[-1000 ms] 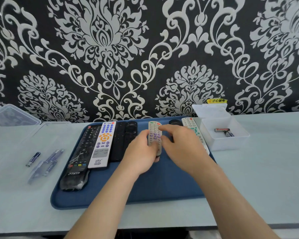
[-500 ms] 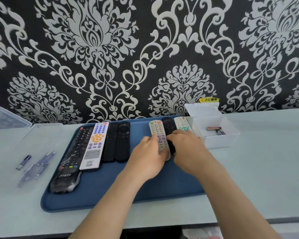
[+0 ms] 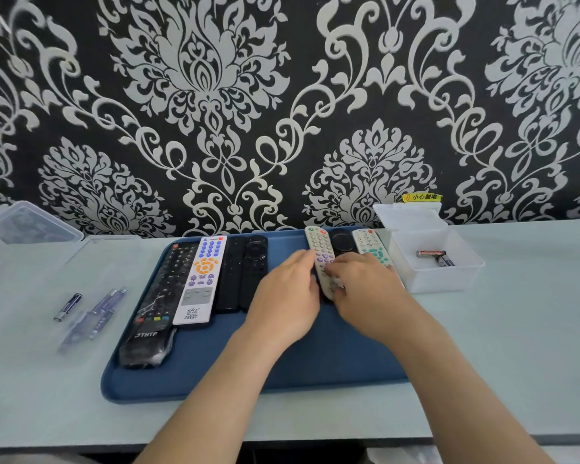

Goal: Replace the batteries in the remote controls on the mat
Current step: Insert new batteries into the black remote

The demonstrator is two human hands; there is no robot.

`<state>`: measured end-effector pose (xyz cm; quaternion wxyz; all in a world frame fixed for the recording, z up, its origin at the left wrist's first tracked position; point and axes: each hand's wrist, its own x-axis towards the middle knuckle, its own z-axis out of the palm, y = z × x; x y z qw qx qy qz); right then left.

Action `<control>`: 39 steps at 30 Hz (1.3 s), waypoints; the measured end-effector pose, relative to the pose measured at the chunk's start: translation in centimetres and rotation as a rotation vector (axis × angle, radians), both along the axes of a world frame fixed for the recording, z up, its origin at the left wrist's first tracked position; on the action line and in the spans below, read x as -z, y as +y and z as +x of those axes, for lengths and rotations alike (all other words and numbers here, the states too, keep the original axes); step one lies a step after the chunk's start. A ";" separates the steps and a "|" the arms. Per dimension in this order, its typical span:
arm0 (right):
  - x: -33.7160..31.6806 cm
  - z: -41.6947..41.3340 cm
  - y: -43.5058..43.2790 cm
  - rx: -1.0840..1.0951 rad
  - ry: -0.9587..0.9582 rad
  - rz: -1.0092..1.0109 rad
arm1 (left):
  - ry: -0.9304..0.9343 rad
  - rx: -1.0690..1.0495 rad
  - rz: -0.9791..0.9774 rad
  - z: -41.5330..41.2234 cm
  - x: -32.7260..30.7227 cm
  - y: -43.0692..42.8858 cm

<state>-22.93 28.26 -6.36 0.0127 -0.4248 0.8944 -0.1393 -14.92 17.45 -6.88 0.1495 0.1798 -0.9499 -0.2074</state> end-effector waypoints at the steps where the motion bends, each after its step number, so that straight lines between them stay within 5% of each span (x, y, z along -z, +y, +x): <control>1: 0.0 0.1 -0.2 0.009 0.024 0.008 | 0.013 -0.036 -0.040 0.5 -0.3 -0.4; 5: 0.1 0.6 -1.1 -0.004 0.034 0.009 | -0.095 -0.168 -0.251 2.4 -0.4 -2.9; 17: -0.9 0.6 0.8 0.019 -0.026 -0.318 | -0.391 -0.286 -0.297 2.3 -1.2 -3.1; 26: -0.4 2.0 -0.3 -0.022 -0.403 -0.483 | -0.106 -0.374 -0.193 2.8 -0.9 -2.4; 29: -0.5 2.4 -1.2 -0.003 -0.565 -0.559 | 0.080 -0.464 0.055 2.8 -1.0 -3.1; 34: -1.4 3.0 -2.1 -0.019 -1.101 -0.706 | 0.561 -0.258 1.091 2.7 -2.6 -1.8; 36: -1.4 3.4 -2.5 -0.046 -1.355 -0.826 | 0.616 -0.183 1.201 2.5 -2.9 -0.6; 39: -1.5 3.5 -3.0 -0.062 -1.411 -0.957 | 0.600 -0.169 1.080 2.3 -2.9 -0.1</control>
